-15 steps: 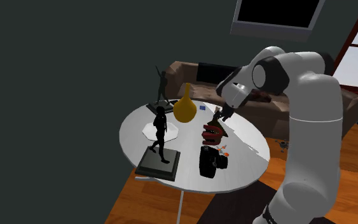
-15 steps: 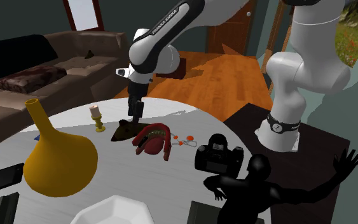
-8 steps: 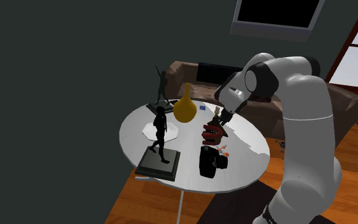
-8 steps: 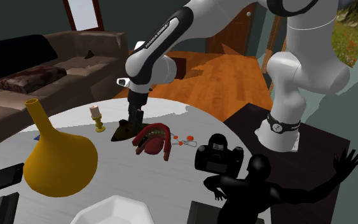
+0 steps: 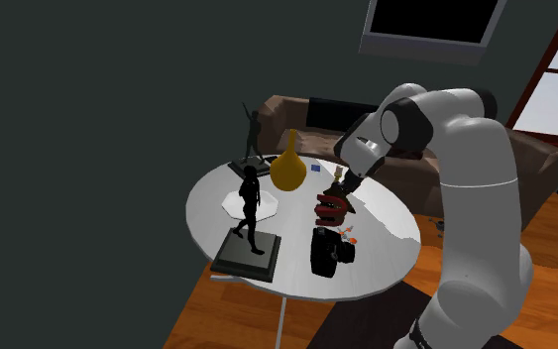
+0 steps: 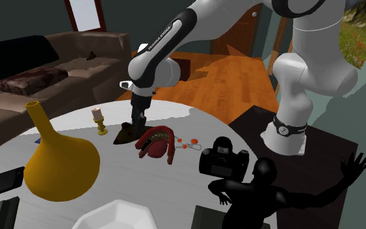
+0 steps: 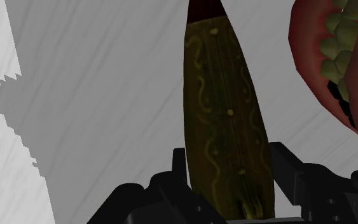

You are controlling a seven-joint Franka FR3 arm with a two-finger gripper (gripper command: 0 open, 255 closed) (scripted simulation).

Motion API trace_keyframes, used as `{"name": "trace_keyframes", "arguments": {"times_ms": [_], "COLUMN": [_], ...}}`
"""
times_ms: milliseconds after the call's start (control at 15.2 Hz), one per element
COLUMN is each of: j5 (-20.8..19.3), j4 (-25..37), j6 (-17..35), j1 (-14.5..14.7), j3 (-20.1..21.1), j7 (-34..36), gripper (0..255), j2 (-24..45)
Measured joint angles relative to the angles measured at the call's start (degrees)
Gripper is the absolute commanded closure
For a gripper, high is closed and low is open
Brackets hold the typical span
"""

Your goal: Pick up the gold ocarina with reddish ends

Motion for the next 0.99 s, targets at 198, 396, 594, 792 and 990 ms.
{"name": "trace_keyframes", "arguments": {"times_ms": [198, 396, 594, 792, 990], "j5": [-0.05, -1.71, -3.85, -6.21, -8.51], "j4": [0.03, -0.13, -0.14, -0.48, -0.33], "j6": [-0.05, -0.82, -1.81, -2.80, -3.88], "j1": [-0.01, 0.71, 1.64, 2.63, 3.66], "j3": [-0.02, -1.00, -2.22, -3.60, -4.79], "j7": [0.02, 1.37, 3.22, 5.00, 7.05], "gripper": [255, 255, 255, 255, 255], "j2": [0.01, -1.21, -2.73, -4.65, -6.24]}}
